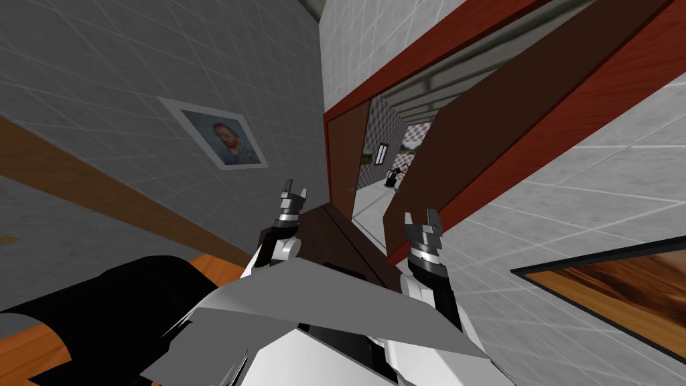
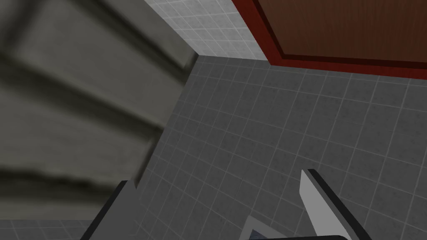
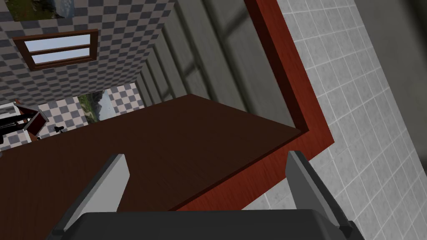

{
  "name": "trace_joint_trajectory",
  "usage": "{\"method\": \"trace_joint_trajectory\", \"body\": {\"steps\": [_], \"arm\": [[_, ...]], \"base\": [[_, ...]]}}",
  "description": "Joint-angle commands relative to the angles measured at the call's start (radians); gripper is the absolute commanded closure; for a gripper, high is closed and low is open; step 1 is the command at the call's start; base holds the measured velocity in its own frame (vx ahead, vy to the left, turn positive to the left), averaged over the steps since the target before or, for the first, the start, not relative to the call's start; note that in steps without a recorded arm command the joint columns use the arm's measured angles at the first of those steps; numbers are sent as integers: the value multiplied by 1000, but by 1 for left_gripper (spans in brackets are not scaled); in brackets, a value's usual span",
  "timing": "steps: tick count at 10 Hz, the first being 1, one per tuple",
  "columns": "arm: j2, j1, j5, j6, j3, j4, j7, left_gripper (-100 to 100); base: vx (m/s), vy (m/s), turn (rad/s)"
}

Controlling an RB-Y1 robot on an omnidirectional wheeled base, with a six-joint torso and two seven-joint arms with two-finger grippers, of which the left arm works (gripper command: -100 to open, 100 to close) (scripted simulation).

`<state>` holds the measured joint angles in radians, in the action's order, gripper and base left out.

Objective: Push the door open

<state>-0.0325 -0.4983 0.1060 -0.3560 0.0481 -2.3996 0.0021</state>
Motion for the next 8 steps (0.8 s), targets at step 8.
{"method": "trace_joint_trajectory", "body": {"steps": [8], "arm": [[-27,60,2,-42,2,173,-9,-100]], "base": [[81,46,-102]]}}
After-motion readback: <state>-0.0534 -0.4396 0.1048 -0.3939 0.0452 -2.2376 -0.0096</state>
